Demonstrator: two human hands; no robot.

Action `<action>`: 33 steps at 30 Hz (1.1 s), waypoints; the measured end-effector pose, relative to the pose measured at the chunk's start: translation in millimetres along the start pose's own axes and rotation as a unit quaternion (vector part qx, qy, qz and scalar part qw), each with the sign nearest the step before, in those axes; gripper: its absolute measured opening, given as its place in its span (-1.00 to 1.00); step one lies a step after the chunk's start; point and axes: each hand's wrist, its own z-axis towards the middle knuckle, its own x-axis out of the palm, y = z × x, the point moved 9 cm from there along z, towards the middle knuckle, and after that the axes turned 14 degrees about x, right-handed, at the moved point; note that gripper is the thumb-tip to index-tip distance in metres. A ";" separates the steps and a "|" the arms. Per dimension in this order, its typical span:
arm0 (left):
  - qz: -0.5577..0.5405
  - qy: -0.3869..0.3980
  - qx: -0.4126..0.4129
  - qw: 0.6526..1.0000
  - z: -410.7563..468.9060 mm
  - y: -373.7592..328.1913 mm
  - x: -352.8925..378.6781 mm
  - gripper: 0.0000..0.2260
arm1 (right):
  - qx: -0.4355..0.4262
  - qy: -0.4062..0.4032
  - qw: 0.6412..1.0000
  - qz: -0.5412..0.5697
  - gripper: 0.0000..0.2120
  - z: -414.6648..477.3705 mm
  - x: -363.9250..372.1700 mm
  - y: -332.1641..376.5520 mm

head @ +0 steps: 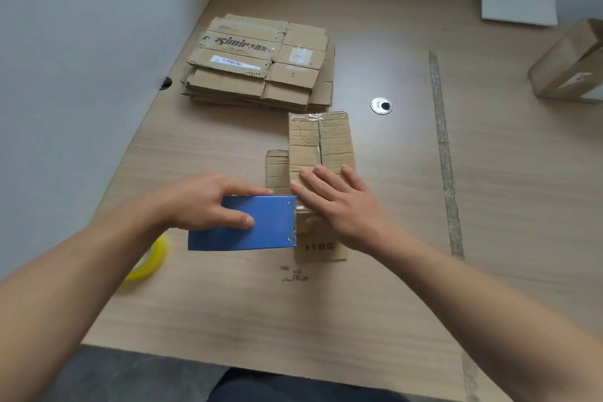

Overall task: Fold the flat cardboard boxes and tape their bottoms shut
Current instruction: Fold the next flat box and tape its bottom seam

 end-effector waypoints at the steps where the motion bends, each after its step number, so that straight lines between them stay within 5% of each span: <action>1: -0.003 -0.008 0.001 1.000 -3.7 0.0 0.7 -0.54 | 0.000 -0.007 1.000 -0.002 -0.44 0.8 1.4 -1.6; 17: 0.026 -0.039 -0.064 0.997 -38.7 33.8 -15.2 -0.53 | 0.007 -0.055 0.998 0.002 -0.42 5.9 -7.5 2.2; 28: 0.216 -0.048 -0.106 0.969 14.8 14.2 -8.3 -0.50 | 0.045 0.010 0.999 -0.003 -0.39 6.4 -2.2 4.8; 33: 0.302 -0.106 -0.129 0.938 24.0 -16.5 -9.6 -0.67 | 0.062 0.047 0.997 0.015 -0.38 8.9 5.0 4.7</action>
